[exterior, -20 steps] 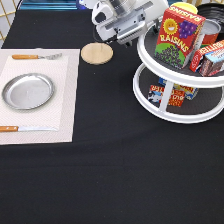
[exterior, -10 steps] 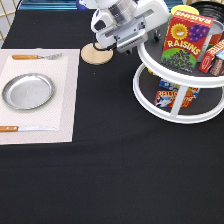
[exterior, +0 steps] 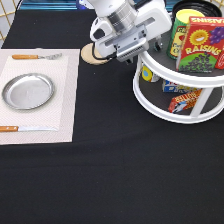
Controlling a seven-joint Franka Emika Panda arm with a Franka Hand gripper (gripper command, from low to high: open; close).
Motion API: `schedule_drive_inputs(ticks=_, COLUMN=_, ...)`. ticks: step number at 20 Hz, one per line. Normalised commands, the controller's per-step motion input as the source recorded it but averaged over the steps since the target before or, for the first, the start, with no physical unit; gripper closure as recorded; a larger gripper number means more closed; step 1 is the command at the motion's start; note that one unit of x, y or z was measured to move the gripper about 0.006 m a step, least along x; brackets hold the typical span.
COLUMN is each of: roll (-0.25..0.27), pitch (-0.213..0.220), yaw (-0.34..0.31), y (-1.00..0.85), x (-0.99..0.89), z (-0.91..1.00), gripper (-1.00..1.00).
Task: Pick up the bowl from the lazy Susan and put bowl on the plate
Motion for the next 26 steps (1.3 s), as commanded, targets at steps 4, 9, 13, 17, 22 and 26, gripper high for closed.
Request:
schedule_drive_inputs(ticks=4, roll=0.023, pitch=0.008, yaw=0.037, y=-0.05, x=0.02, z=0.19, gripper=-1.0)
schedule_drive_inputs(ticks=9, roll=-0.017, pitch=0.02, yaw=0.014, y=0.05, x=-0.23, z=0.53, gripper=-1.0)
schedule_drive_inputs(ticks=13, roll=-0.074, pitch=0.084, yaw=0.061, y=0.27, x=-0.39, z=0.49, gripper=-1.0)
schedule_drive_inputs(ticks=17, roll=-0.092, pitch=0.087, yaw=0.076, y=0.29, x=-0.54, z=0.18, gripper=-1.0)
schedule_drive_inputs(ticks=22, roll=-0.094, pitch=0.1, yaw=0.089, y=0.15, x=-0.57, z=0.02, gripper=-1.0)
schedule_drive_inputs(ticks=26, roll=-0.081, pitch=0.088, yaw=0.031, y=0.0, x=-0.49, z=0.0, gripper=-1.0)
